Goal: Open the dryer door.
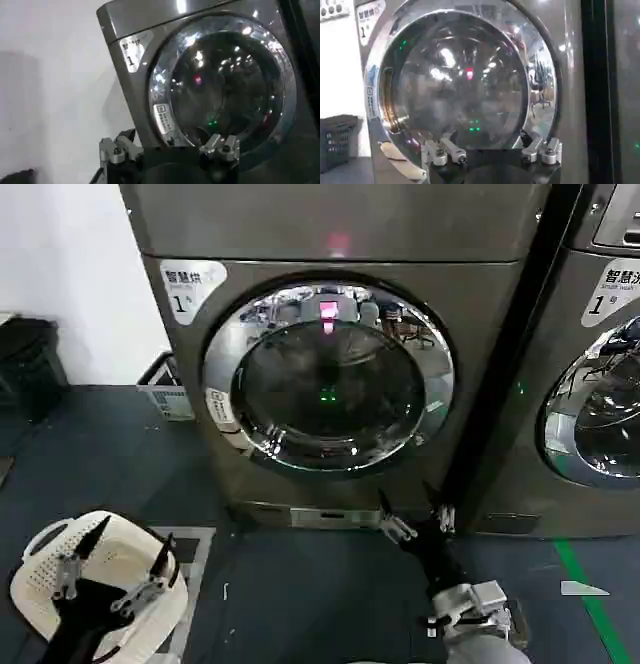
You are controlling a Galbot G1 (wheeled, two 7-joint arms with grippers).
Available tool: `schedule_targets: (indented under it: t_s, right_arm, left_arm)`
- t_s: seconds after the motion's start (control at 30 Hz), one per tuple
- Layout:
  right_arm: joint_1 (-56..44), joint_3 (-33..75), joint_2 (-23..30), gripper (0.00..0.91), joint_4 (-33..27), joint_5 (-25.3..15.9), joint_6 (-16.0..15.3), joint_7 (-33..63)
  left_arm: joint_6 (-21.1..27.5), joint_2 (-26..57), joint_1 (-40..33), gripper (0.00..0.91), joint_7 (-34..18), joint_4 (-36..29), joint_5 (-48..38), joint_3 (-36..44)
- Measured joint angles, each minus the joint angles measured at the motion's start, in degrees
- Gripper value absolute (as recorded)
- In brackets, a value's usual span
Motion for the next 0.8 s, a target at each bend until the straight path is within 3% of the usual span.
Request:
schedule_targets:
  t_s: [0.17,0.27,0.67,0.8]
  right_arm:
    - [5.9,0.5,-4.5,0.907,-0.3,5.7,-6.0,-5.4]
    - [9.7,-1.0,-7.5,0.907,-1.7,6.7,-7.3,-6.9]
    - [28.2,-12.1,-14.3,0.907,-16.3,10.5,-5.8,-10.5]
    - [35.1,-17.2,-14.6,0.907,-22.3,10.8,-3.9,-11.5]
  left_arm:
    - [0.4,0.1,-0.5,0.907,0.6,-0.3,-0.1,0.2]
    - [1.5,0.2,-0.7,0.907,2.0,-0.1,-0.1,0.2]
    - [0.7,0.0,-1.7,0.907,1.7,1.3,-0.2,-0.2]
    - [0.7,-0.4,-1.6,0.907,1.7,1.4,-0.2,-0.3]
